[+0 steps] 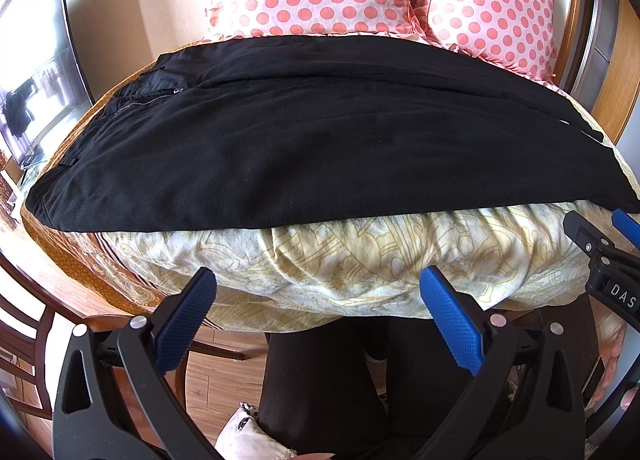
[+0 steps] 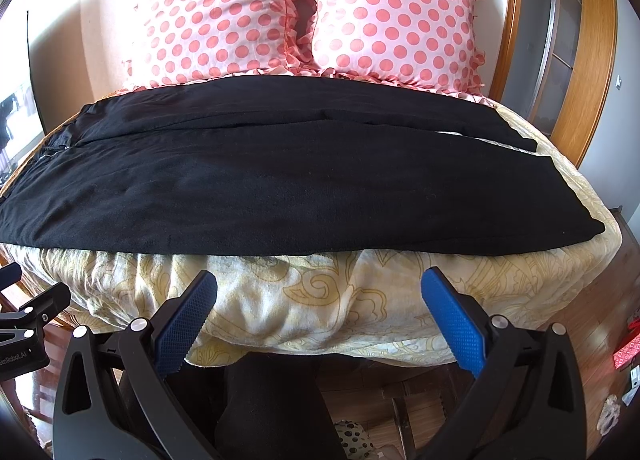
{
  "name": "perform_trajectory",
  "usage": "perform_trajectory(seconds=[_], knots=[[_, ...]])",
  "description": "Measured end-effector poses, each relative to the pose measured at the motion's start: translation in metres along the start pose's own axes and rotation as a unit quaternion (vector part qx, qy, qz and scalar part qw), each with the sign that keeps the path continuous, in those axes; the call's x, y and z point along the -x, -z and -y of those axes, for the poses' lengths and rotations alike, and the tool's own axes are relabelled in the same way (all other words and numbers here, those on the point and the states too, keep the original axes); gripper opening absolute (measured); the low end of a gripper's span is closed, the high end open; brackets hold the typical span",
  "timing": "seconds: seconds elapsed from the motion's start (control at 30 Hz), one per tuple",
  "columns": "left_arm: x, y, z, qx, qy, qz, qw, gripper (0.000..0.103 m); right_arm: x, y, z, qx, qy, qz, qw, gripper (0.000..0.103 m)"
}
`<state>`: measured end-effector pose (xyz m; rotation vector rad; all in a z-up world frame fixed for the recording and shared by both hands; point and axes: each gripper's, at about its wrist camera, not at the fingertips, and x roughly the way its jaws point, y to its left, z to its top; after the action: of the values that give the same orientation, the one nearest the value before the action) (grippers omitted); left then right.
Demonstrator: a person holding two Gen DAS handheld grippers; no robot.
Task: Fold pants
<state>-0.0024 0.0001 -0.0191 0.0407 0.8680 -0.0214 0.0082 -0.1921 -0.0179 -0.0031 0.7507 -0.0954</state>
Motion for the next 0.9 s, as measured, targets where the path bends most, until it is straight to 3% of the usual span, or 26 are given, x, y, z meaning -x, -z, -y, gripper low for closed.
perform_trajectory(seconds=[0.77, 0.9], knots=[[-0.0007, 0.0021, 0.0013, 0.001, 0.001, -0.002, 1.0, 0.101, -0.0005, -0.0002, 0.0008, -0.001, -0.001, 0.0, 1.0, 0.102], [0.0018, 0.001, 0.0002, -0.001, 0.001, 0.005, 1.0, 0.101, 0.0024, -0.0022, 0.0087, -0.009, 0.006, 0.025, 1.0, 0.102]])
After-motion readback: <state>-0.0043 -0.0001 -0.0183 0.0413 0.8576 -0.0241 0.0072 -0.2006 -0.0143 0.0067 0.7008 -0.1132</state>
